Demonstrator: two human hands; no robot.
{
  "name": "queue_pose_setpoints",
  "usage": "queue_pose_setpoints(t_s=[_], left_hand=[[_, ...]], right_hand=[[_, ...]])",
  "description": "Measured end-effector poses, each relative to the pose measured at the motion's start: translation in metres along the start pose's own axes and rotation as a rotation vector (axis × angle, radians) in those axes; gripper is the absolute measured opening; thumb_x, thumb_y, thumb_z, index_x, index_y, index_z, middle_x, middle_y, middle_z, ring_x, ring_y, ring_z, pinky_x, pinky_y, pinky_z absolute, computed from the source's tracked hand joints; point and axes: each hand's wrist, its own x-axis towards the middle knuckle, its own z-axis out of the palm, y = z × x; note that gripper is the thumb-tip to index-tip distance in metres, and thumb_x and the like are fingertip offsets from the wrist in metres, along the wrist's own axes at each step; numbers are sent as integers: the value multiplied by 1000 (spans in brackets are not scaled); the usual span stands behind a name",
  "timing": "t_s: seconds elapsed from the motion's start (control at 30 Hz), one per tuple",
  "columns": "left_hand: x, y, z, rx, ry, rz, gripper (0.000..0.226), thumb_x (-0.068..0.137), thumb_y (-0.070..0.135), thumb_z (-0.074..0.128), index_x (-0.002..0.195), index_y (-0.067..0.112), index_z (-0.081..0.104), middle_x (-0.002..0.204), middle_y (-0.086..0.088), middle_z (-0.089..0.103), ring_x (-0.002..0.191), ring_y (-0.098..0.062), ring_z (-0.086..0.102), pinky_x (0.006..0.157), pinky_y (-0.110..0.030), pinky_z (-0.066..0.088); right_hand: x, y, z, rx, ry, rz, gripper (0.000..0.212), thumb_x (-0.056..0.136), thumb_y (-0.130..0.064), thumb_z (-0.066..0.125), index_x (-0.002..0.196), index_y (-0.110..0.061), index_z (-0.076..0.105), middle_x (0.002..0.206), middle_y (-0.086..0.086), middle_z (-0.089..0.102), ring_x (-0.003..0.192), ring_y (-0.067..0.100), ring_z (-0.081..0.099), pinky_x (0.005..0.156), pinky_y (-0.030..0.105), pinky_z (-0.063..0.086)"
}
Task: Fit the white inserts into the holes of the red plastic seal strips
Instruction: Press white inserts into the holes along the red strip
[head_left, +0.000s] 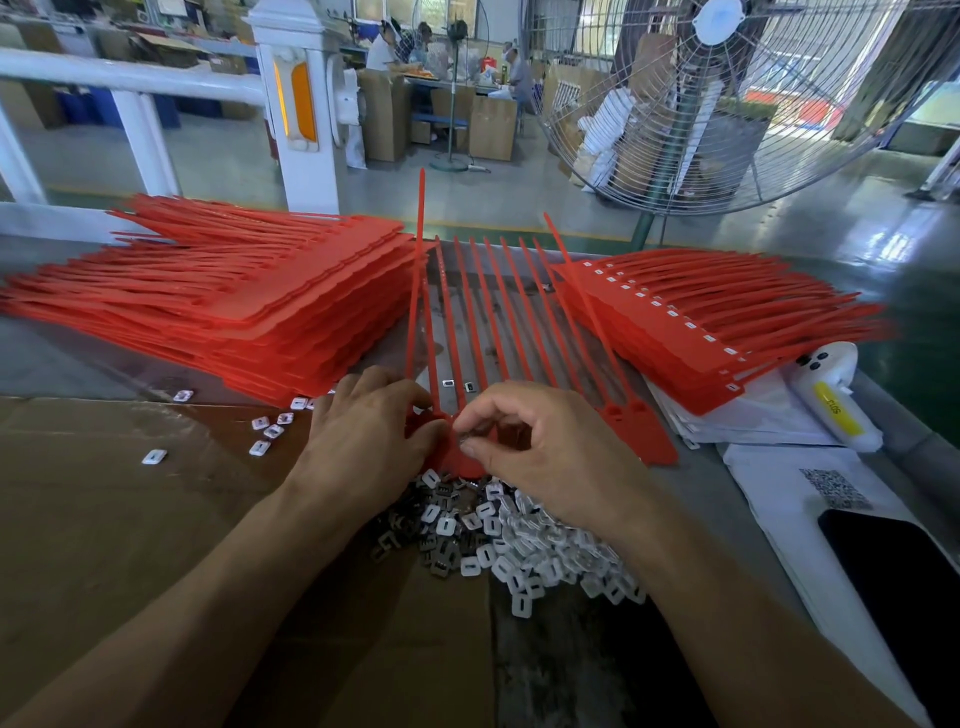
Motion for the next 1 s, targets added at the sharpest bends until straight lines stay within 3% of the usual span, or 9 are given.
queue_pose_setpoints(t_s=[0.13,0.3,0.53,0.73,1.0], left_hand=[[0,-2,1,-11,-2,-8,40,94,56,57,128,36,62,138,9,49,133,-17,35,114,-43,24],[-1,-2,1,-19,1,-7,39,94,55,58,127,36,62,139,9,49,134,-17,35,115,-43,24],[-2,-2,0,-21,-10,-4,39,94,56,58,128,36,62,138,9,49,134,-16,35,115,-43,24],[-2,-2,-2,-23,-10,-10,39,95,55,58,128,36,61,138,9,49,133,-16,35,115,-41,24],[-2,-1,-1,-26,-10,-12,39,95,55,58,129,36,61,138,10,48,133,-15,35,114,-41,23]], right_hand=[[1,9,-14,9,93,82,14,92,-24,77,98,-36,73,99,-28,70,91,-10,66,78,3,47],[1,47,-49,-57,311,275,16,88,-19,80,86,-34,74,84,-18,72,82,-9,65,69,5,41],[-6,73,-56,-104,258,409,23,87,-19,81,79,-40,73,86,-19,71,83,-9,62,71,15,41],[-2,71,-48,-72,226,384,14,87,-20,81,89,-34,79,91,-18,72,91,-7,63,76,16,42],[2,66,-43,-95,168,386,17,91,-19,78,97,-34,79,102,-16,74,97,-4,62,79,14,44]])
